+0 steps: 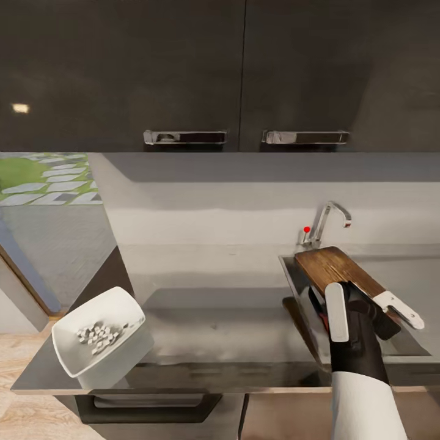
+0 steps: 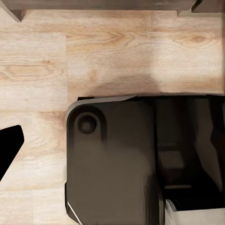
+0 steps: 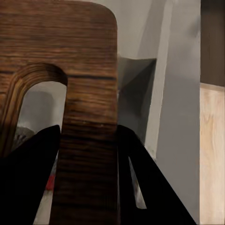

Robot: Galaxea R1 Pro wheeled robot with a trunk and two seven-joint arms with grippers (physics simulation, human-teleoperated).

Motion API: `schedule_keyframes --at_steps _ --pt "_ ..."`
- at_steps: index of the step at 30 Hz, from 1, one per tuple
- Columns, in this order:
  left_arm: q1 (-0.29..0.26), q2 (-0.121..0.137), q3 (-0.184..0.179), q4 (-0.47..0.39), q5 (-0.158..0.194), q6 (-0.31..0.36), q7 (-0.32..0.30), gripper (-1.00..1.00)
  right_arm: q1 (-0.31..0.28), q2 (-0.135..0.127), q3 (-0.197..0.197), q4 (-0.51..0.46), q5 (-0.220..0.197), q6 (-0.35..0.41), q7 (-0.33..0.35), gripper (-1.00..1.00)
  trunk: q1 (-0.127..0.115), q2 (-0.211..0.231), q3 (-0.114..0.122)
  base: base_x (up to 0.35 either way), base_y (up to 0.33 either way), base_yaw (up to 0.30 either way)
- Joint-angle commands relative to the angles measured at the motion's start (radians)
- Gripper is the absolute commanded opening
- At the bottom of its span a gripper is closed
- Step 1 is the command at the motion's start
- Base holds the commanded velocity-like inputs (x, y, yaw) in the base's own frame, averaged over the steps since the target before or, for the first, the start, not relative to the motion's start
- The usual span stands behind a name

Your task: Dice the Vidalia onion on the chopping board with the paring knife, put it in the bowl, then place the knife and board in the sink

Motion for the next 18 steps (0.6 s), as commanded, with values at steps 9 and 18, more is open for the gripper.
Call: schedule_keyframes --at_steps 9,18 --pt "0.0 0.002 -0.002 -0.005 0.006 -0.001 0.001 1.0 -0.001 0.026 0.055 -0.013 -0.02 -0.08 -0.165 -1.0 0.001 -0.001 -0.002 0.072 -0.08 0.0" --pt "0.0 0.002 -0.002 -0.005 0.006 -0.001 0.001 1.0 -0.001 0.026 0.054 -0.008 -0.092 -0.082 -0.177 -1.0 0.001 -0.001 -0.006 0.001 -0.001 0.0"
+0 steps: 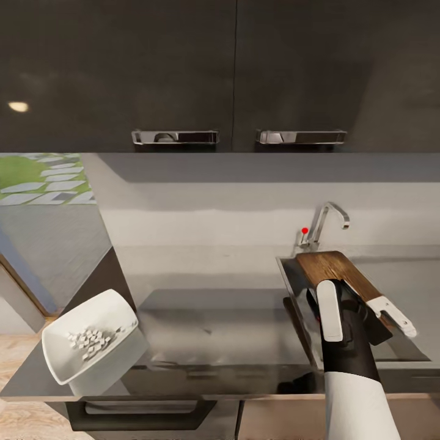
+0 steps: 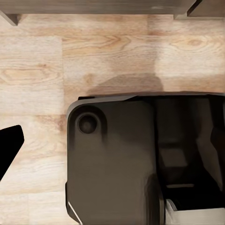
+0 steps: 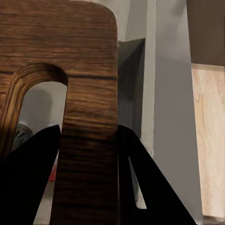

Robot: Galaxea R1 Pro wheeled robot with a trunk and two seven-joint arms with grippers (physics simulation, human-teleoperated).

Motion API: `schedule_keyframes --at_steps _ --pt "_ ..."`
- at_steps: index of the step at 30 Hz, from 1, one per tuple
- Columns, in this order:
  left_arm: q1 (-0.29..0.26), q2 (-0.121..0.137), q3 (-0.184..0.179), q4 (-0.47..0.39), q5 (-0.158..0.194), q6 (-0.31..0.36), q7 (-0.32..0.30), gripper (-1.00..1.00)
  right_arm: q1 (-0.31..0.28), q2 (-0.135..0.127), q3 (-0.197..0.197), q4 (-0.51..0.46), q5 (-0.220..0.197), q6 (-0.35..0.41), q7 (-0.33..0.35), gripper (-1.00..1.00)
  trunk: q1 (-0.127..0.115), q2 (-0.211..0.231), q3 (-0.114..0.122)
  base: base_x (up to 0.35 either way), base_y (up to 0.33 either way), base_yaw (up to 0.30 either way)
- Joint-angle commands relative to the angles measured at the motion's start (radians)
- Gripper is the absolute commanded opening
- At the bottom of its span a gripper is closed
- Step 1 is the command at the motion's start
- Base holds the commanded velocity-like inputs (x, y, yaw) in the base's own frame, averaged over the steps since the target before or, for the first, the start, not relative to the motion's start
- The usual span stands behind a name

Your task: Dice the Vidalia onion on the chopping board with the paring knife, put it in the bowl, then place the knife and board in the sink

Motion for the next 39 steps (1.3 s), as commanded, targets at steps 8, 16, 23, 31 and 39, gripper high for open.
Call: schedule_keyframes --at_steps 8,16,23,31,39 --pt "0.0 0.0 -0.002 -0.001 0.006 -0.002 0.0 1.0 -0.001 0.0 -0.002 0.002 -0.023 0.009 -0.006 -1.0 0.0 -0.002 -0.014 0.008 -0.018 0.0" --pt "0.0 0.0 -0.002 -0.001 0.006 -0.002 0.0 1.0 -0.001 0.0 -0.002 0.006 -0.022 -0.038 -0.008 -1.0 0.0 -0.002 -0.027 0.166 -0.181 0.0" --pt "0.0 0.0 -0.002 -0.001 0.006 -0.002 0.0 1.0 -0.001 0.0 -0.002 0.028 -0.022 -0.046 -0.007 -1.0 0.0 -0.002 -0.038 0.097 -0.1 0.0" --pt "0.0 0.0 -0.002 -0.001 0.006 -0.002 0.0 1.0 -0.001 0.0 -0.002 0.08 -0.023 -0.07 -0.006 -1.0 0.0 -0.002 -0.051 0.003 -0.003 0.0" --pt "0.0 0.0 -0.002 -0.001 0.006 -0.002 0.0 1.0 -0.001 0.0 -0.004 0.152 -0.024 -0.118 0.003 -1.0 0.0 -0.002 -0.064 0.0 0.0 0.0"
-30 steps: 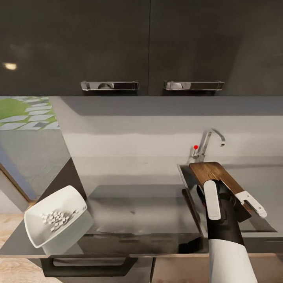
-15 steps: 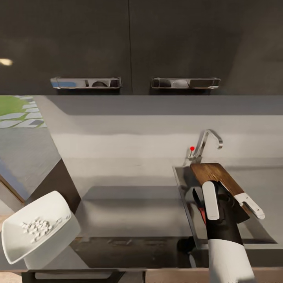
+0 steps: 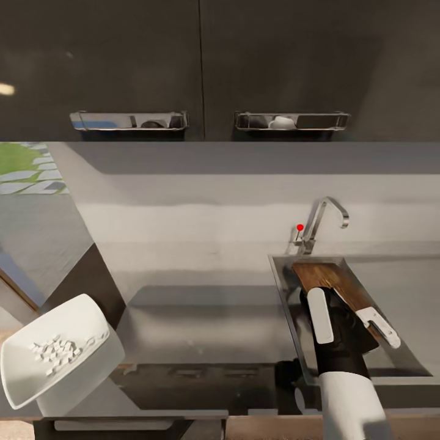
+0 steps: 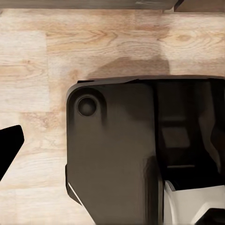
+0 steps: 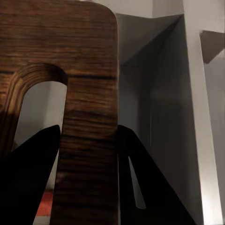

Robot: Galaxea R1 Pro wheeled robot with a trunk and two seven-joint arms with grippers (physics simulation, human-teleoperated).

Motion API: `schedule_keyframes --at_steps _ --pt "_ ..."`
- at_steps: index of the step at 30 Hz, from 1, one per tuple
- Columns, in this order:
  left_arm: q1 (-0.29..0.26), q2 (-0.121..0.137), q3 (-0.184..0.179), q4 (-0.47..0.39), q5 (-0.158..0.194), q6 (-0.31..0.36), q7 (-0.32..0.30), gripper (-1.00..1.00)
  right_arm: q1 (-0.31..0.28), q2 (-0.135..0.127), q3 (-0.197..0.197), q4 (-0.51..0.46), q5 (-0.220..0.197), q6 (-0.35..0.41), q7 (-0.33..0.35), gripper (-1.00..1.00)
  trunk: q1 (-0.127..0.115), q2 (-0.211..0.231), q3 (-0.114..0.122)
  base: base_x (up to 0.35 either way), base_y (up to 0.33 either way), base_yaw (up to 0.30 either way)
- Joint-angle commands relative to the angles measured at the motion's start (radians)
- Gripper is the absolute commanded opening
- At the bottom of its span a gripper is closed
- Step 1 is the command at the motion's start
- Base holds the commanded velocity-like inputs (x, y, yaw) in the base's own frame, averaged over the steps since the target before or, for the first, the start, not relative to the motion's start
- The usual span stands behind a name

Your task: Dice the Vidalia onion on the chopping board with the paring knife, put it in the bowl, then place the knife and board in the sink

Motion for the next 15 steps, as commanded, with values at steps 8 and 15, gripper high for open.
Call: schedule_keyframes --at_steps 8,15 --pt "0.0 0.0 -0.002 -0.001 0.006 -0.002 0.001 1.0 -0.001 0.001 -0.006 0.08 -0.013 -0.003 0.037 -1.0 0.0 -0.001 -0.014 0.0 0.0 0.0" --pt "0.0 0.0 -0.002 -0.001 0.006 -0.002 0.001 1.0 -0.001 0.001 -0.07 0.161 -0.018 -0.066 0.14 -1.0 0.0 -0.001 -0.025 0.005 -0.006 0.0"
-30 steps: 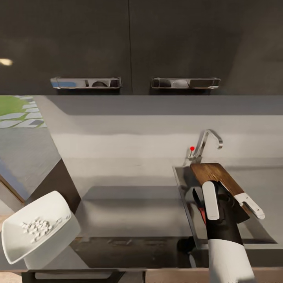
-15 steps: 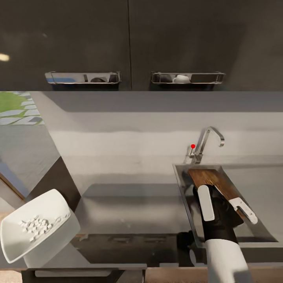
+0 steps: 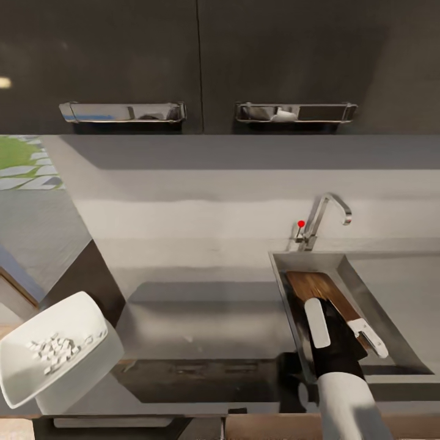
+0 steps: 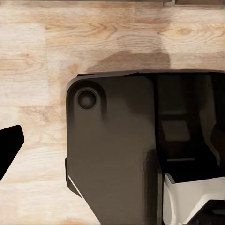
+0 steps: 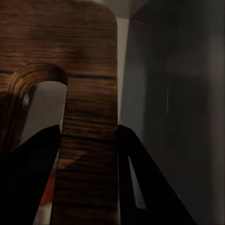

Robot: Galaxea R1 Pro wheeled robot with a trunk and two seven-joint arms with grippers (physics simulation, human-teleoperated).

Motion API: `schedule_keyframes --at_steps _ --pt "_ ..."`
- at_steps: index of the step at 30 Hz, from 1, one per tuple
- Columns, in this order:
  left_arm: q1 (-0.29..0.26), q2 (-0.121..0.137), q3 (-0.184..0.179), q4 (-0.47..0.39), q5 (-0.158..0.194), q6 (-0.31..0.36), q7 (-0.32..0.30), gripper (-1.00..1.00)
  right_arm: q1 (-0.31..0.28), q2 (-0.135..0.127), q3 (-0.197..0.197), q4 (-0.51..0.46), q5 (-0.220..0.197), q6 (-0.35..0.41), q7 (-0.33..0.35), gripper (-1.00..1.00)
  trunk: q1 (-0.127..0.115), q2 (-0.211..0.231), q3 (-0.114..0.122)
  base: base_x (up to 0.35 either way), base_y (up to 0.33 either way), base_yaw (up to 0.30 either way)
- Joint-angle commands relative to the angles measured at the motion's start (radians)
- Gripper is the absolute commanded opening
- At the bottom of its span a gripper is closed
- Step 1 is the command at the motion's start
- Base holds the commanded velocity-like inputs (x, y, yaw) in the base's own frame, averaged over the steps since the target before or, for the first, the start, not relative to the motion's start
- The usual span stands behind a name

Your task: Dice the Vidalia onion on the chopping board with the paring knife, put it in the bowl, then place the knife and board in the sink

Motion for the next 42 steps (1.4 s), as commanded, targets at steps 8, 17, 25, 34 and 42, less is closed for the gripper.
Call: schedule_keyframes --at_steps 8,17,25,34,42 --pt "0.0 0.0 -0.002 0.0 0.006 -0.001 0.001 1.0 -0.001 0.001 -0.016 0.003 0.0 0.007 0.024 -1.0 0.0 -0.001 -0.014 0.098 -0.116 0.0" --pt "0.0 0.0 -0.002 0.0 0.006 -0.001 0.0 1.0 -0.001 0.001 -0.013 0.004 0.001 0.006 0.025 1.0 0.0 -0.001 -0.025 0.007 -0.008 0.0" --pt "0.0 0.0 -0.002 0.0 0.006 -0.001 0.0 1.0 -0.001 0.001 -0.014 0.003 0.0 0.006 0.025 1.0 0.0 -0.001 -0.025 0.0 0.0 0.0" --pt "0.0 0.0 -0.002 0.003 0.006 -0.001 0.0 1.0 -0.001 0.001 0.18 -0.247 -0.001 0.121 0.024 1.0 0.0 -0.001 -0.025 0.0 0.0 0.0" --pt "0.0 0.0 -0.002 0.003 0.006 -0.001 0.001 1.0 0.003 0.001 0.357 -0.422 -0.006 0.359 0.217 1.0 0.0 -0.001 -0.025 0.0 0.0 0.0"
